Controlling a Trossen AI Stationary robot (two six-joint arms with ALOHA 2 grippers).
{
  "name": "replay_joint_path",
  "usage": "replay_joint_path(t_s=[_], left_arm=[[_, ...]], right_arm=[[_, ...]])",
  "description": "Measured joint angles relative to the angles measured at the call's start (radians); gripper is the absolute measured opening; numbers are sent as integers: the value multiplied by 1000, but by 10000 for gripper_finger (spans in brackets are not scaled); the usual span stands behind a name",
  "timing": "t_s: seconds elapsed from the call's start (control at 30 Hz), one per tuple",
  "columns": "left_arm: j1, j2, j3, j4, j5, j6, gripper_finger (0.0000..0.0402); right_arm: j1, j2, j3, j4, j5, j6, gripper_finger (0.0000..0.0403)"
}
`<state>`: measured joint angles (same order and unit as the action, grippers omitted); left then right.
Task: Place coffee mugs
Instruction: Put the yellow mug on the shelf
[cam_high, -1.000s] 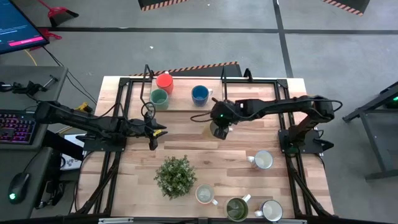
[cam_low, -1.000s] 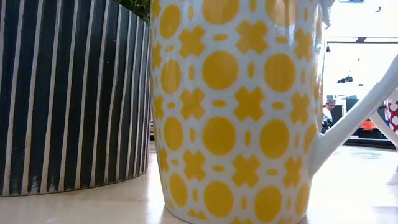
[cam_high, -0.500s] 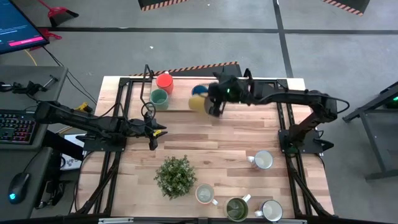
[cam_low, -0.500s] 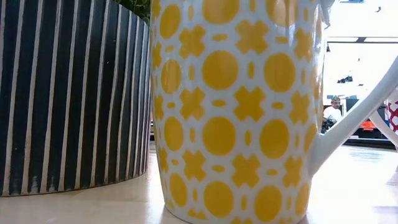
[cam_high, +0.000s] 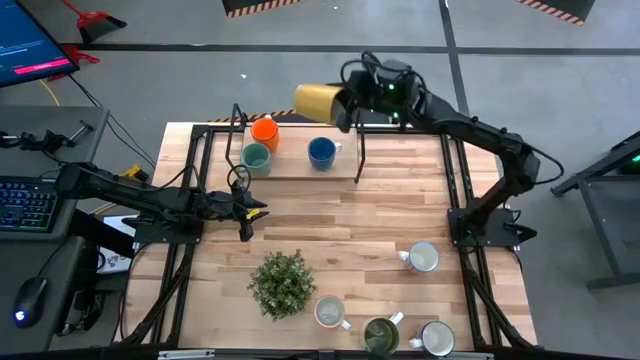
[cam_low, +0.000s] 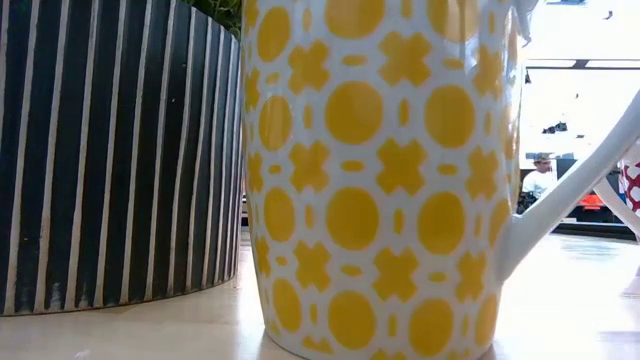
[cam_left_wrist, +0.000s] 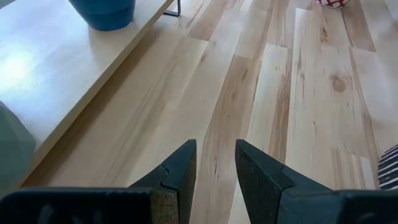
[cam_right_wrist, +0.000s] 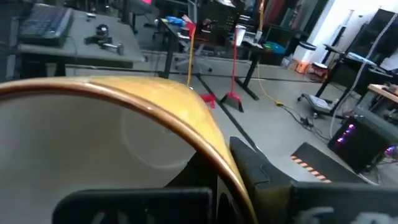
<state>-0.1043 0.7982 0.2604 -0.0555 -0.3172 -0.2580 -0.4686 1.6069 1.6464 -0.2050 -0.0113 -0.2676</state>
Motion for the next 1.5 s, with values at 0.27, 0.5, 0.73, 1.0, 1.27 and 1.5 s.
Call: replay_joint_path(t_s=[0.27, 0.5, 0.73, 1.0, 1.27, 1.5], left_arm=[[0, 0, 0, -3, 0, 0, 102], [0, 0, 0, -4, 0, 0, 102], [0, 0, 0, -8, 0, 0, 102], [0, 0, 0, -8, 0, 7, 102], [0, 0, 0, -9, 0, 8, 102], [0, 0, 0, -11, 0, 8, 102]], right_arm=[[-34, 240, 343, -201, -72, -27, 0], [-37, 466, 716, -438, -72, -104, 0], [-58, 450, 597, -431, -76, -117, 0], [-38, 458, 597, -626, -78, -107, 0], [19, 456, 597, -727, -79, -108, 0], [68, 454, 597, -864, -99, -105, 0]])
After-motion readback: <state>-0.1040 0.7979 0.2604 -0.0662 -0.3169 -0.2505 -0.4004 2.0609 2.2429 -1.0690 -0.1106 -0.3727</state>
